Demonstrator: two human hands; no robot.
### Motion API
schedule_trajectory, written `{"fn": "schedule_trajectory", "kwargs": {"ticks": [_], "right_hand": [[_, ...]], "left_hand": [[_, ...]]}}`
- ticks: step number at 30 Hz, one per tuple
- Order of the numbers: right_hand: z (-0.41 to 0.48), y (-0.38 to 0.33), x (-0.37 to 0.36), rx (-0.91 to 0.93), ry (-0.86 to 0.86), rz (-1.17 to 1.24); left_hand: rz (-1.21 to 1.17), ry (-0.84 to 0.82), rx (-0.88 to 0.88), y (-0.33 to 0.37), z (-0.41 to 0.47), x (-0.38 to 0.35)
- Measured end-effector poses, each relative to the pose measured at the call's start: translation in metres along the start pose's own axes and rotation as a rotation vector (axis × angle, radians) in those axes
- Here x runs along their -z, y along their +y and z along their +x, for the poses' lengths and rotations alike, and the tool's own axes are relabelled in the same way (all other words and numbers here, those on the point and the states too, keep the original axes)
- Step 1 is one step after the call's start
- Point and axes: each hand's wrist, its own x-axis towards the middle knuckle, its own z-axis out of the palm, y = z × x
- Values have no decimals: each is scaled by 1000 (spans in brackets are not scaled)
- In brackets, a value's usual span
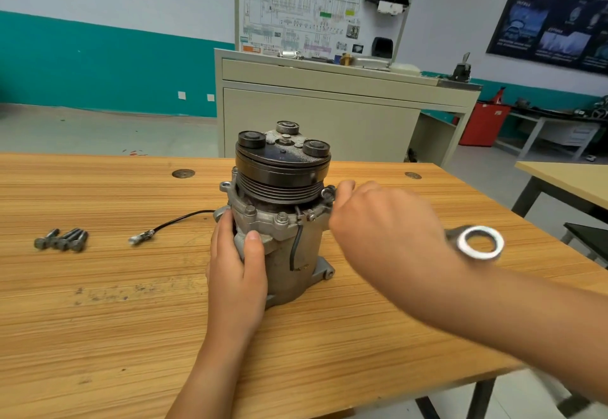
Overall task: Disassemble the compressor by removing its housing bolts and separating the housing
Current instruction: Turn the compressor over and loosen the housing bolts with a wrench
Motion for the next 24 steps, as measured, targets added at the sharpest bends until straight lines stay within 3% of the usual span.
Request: {"fn": "schedule_trajectory", "kwargs": {"ticks": [3, 8, 16, 24], "right_hand": [[4, 25, -5, 9, -57, 49], [-2, 11, -26, -81, -1, 124], [1, -3, -20, -11, 15, 87], [-2, 10, -12, -56, -45, 116]], "left_hand": [[5, -6, -4, -1, 0, 1], [-40, 6, 26, -1, -1, -2], [-73, 18, 4, -1, 0, -3], [-76, 25, 16, 0, 0, -4]]}}
